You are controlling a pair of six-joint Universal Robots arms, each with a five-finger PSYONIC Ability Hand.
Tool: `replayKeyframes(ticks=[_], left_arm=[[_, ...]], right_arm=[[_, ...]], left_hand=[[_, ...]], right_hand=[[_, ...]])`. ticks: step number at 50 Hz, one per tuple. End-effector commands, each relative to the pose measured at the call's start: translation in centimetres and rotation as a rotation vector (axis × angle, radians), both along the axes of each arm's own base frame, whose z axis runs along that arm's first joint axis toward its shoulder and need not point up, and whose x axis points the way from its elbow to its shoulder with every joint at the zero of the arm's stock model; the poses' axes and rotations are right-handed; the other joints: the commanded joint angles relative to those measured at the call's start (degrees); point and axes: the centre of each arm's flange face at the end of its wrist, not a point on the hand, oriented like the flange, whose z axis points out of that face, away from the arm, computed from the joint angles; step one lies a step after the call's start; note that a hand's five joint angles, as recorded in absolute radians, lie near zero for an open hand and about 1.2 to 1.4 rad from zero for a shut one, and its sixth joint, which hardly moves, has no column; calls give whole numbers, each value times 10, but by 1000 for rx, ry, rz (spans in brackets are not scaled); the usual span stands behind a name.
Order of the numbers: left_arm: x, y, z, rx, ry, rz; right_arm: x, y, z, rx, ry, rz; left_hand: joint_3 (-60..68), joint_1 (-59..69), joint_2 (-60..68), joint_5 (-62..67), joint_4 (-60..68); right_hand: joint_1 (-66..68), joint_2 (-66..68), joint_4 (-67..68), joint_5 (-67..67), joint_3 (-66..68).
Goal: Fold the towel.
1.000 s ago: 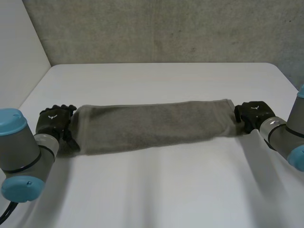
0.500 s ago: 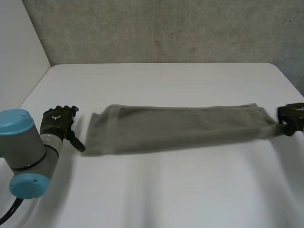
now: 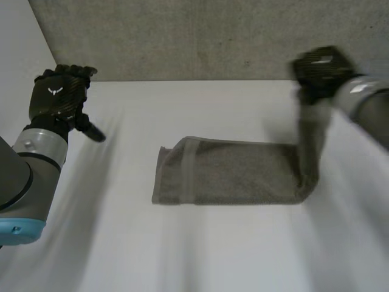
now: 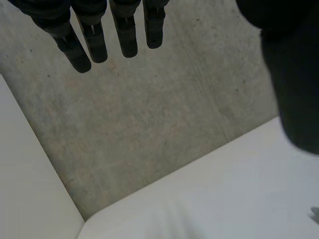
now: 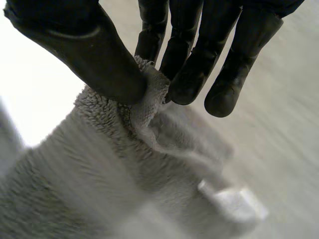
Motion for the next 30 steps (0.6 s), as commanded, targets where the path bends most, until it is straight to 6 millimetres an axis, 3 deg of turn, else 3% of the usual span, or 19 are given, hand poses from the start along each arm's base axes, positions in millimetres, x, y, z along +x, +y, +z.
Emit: replayKeyframes(ticks=[1,2,4,5,6,8,9,10,14,16,17,18,19,22,24,25,27,30], left_arm=[[-4,-2,-4,10,11,-10],[-5,-3,-7,23,18,-12],[-7,-4,-12,39,25,-16],[-9,-4,-15,50,31,-23],[-9,-4,-15,50,31,-23],[-14,-4,-24,76,32,-34],[-14,-4,-24,76,32,-34],[-16,-3,-28,88,27,-43],[-24,2,-34,104,20,-70],[-32,8,-39,120,10,-100],[-32,8,-40,120,10,-100],[-38,12,-43,128,6,-119],[-38,12,-43,128,6,-120],[-51,22,-47,139,-1,-168],[-65,30,-53,147,-11,-214],[-65,30,-53,148,-11,-214],[-72,32,-57,156,-17,-232],[-83,37,-70,188,-38,-263]], right_arm=[[111,84,-57,65,42,335],[125,98,-70,79,51,381],[134,109,-80,92,56,411],[139,116,-89,108,61,429],[139,116,-89,108,61,429],[137,115,-91,116,63,412],[137,115,-91,116,63,412],[136,115,-88,112,61,400],[121,103,-78,109,52,316],[84,78,-72,141,35,185],[84,78,-72,142,35,184],[66,72,-73,169,28,137],[50,70,-78,203,20,103],[37,70,-85,240,15,76],[12,69,-104,296,19,33],[12,69,-104,296,19,33],[-9,70,-121,340,24,-9],[-17,71,-128,352,24,-26]], left_hand=[[-23,-34,-34,-109,-34],[-23,-34,-34,-109,-34],[-23,-34,-34,-109,-34],[-23,-34,-34,-109,-34],[-23,-34,-34,-109,-34],[-23,-34,-34,-109,-34],[-23,-34,-34,-109,-34],[-23,-34,-34,-109,-34],[-23,-34,-34,-109,-34],[-21,-32,-32,-107,-33],[-21,-32,-32,-107,-33],[-21,-32,-32,-107,-33],[-21,-32,-32,-107,-33],[-4,-15,-15,-90,-16],[-1,-12,-12,-87,-12],[-1,-12,-12,-87,-12],[-1,-12,-12,-87,-12],[4,-7,-7,-82,-7]], right_hand=[[42,50,31,36,39],[42,50,31,36,39],[42,50,31,36,39],[-106,-98,-117,-111,-109],[-107,-99,-118,-113,-111],[-555,-548,-567,-561,-559],[-558,-550,-569,-564,-561],[-658,-650,-669,-664,-661],[-658,-650,-669,-664,-661],[-658,-650,-669,-664,-661],[-658,-650,-669,-664,-661],[-658,-650,-669,-664,-661],[-658,-650,-669,-664,-661],[-658,-650,-669,-664,-661],[-658,-650,-669,-664,-661],[-658,-650,-669,-664,-661],[-658,-650,-669,-664,-661],[-658,-650,-669,-664,-661]])
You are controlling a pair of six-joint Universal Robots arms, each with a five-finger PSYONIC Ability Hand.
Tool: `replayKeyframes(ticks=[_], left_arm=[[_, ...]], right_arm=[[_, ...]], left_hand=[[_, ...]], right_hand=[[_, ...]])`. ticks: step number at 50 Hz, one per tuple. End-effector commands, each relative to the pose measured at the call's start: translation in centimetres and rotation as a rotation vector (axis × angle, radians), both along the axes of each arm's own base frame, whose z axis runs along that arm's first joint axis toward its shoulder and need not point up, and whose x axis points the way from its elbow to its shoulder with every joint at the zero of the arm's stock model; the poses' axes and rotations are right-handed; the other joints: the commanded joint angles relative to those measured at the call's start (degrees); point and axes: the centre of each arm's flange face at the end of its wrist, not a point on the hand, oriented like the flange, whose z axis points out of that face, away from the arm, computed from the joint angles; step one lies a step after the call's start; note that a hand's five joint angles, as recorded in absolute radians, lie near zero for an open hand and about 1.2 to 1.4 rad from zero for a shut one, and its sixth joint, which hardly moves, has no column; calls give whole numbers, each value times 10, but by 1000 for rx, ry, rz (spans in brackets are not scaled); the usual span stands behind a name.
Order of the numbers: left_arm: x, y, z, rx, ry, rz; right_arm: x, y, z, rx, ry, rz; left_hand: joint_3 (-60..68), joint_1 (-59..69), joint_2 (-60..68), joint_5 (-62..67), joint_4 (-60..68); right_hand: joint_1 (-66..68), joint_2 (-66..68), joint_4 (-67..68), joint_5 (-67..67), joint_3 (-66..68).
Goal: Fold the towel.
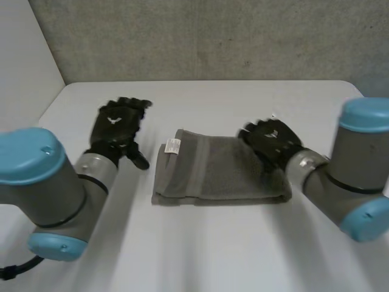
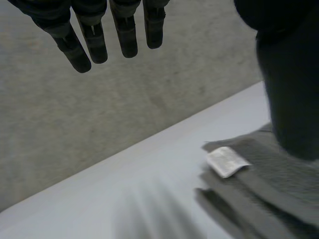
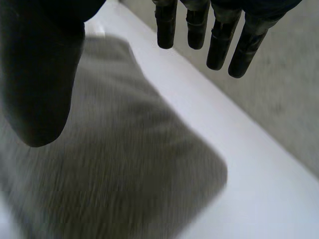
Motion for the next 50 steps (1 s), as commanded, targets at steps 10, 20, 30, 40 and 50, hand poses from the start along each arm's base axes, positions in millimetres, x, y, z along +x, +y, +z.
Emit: replayKeyframes(ticks=[10,20,30,40,50], left_arm=[[-23,20,-73,225,-155,-86],[-21,24,-75,240,-164,-84],[-16,30,-23,149,-100,-79],[-4,33,22,49,-37,-53],[18,19,24,50,-31,24]], right_arm=[[-60,-2,-52,71,25,-133],[-67,-10,-46,53,25,-171],[-59,-24,7,-69,-14,-154],[41,-1,50,-142,-109,116],[127,56,16,-75,-127,434]], left_hand=[[21,14,13,-85,13],[18,11,10,-89,10],[14,7,7,-92,6],[8,1,0,-99,0],[8,1,0,-99,0]], right_hand=[[218,209,206,218,213],[666,656,654,666,661],[666,656,654,666,661],[666,656,654,666,661],[666,656,654,666,661]])
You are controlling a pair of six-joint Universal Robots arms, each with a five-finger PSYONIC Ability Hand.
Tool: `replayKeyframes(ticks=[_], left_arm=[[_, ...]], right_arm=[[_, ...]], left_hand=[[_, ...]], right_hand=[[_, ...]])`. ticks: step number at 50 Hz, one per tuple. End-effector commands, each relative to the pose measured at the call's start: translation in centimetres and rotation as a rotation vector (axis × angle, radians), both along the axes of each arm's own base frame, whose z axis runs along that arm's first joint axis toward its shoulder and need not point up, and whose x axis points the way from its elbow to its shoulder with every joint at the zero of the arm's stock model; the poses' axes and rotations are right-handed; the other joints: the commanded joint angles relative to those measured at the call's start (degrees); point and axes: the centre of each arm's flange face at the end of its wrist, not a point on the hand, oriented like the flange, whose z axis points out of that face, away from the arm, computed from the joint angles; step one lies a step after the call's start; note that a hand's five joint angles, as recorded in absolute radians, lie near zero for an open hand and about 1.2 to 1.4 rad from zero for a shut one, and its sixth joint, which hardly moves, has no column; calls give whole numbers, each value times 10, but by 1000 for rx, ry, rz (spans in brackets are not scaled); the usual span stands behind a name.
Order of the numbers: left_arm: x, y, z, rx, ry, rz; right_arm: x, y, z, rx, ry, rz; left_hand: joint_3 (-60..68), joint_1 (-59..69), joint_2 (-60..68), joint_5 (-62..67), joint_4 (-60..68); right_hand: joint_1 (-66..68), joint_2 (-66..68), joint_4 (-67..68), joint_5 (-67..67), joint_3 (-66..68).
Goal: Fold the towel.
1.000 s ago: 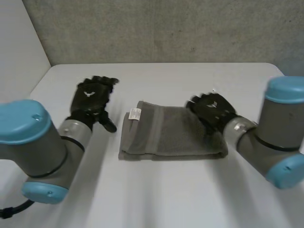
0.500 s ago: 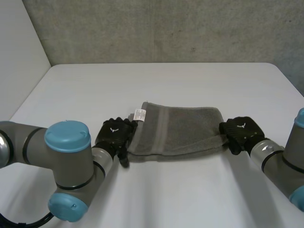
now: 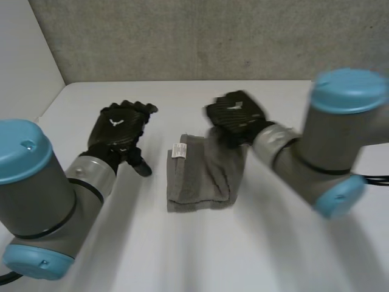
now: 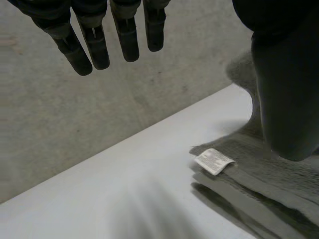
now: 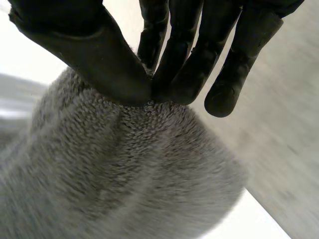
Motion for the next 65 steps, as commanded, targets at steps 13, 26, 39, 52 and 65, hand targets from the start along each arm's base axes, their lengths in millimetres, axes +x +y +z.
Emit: replayKeyframes(ticks=[13,26,39,52,65], left_arm=[[-2,-19,-5,13,39,17],[-57,-29,-34,60,69,-103],[-60,-29,-102,236,-52,-100],[-53,-17,-28,130,38,-105],[-4,-16,106,14,284,15]], right_arm=[[18,21,-29,95,78,-107],[-22,-5,-20,253,-94,-194],[-6,-22,-100,399,10,-167],[-21,-25,-5,252,-136,-186],[-104,-36,108,15,-354,-498]], left_hand=[[-21,-18,-20,-123,-17],[-12,-10,-12,-114,-9],[-14,-11,-13,-116,-10],[-9,-6,-8,-111,-5],[141,143,141,39,144]], right_hand=[[-623,-666,-669,-664,-661],[-623,-666,-669,-664,-661],[-623,-666,-669,-664,-661],[-623,-666,-669,-664,-661],[-623,-666,-669,-664,-661]])
